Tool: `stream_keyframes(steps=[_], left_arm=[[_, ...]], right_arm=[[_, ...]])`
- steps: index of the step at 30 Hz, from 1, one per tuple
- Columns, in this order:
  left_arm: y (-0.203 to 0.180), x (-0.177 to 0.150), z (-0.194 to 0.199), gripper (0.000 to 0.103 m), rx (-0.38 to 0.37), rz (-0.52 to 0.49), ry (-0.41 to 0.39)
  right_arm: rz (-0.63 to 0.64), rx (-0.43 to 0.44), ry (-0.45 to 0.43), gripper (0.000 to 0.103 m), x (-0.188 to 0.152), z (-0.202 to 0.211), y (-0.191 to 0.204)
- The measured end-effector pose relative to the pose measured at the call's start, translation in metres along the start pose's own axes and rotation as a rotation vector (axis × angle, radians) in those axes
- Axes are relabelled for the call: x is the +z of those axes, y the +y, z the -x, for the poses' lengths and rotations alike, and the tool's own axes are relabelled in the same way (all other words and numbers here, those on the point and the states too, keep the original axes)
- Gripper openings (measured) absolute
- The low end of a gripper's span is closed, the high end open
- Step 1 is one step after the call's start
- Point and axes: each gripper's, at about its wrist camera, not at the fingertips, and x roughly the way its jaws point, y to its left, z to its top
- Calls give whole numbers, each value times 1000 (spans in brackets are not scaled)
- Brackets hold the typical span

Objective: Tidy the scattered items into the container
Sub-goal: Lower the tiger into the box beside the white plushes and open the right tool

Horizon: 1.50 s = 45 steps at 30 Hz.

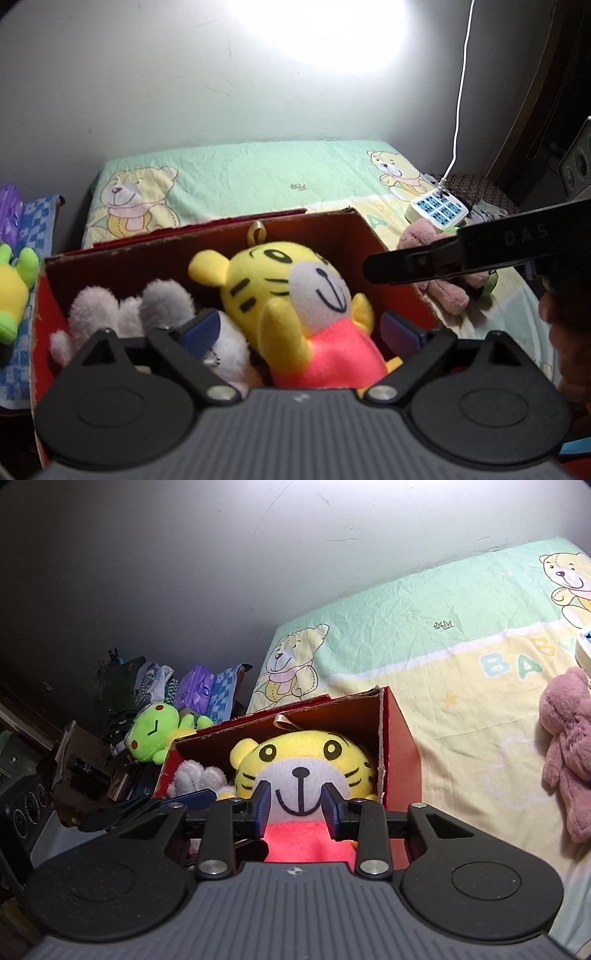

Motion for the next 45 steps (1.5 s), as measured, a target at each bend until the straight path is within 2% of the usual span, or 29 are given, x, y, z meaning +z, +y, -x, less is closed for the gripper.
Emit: stream_keyframes(steps=[2, 5, 6, 8, 11, 17, 21, 23, 25, 30, 40, 45], left_arm=[[1, -1, -7, 94, 4, 6, 19], [-3, -5, -17, 94, 23, -5, 29], [-4, -6, -19, 94, 16, -7, 30], [-7, -6, -23, 94, 3, -15, 35], [-13, -7, -33, 94, 28, -43, 46], [-12, -6, -33, 94, 42, -61, 56], [-9, -3, -33, 94, 99, -43, 71], [-8, 0, -34, 94, 109, -21, 85], [-9, 4, -35, 95, 118, -3, 98], [-15, 8, -36, 97, 193, 13, 117], [-25, 6, -31, 97, 266, 35, 134], [-30, 2, -30, 98, 295, 38, 144]], right_arm=[[-5, -26, 26, 30, -2, -12, 0], [-25, -21, 82, 30, -6, -28, -1], [-20, -29, 81, 26, -8, -31, -1], [24, -58, 75, 25, -10, -33, 4], [53, -72, 71, 26, -9, -35, 6], [-1, -8, 43, 29, -8, -27, -4], [-21, -5, 22, 30, -10, -23, -10], [-37, 7, 1, 27, -13, -21, -15], [-34, 16, -11, 27, -15, -18, -15], [-24, 20, -20, 28, -17, -14, -17], [-10, 41, -34, 28, -24, -6, -25], [24, 23, -21, 27, -25, -6, -21]])
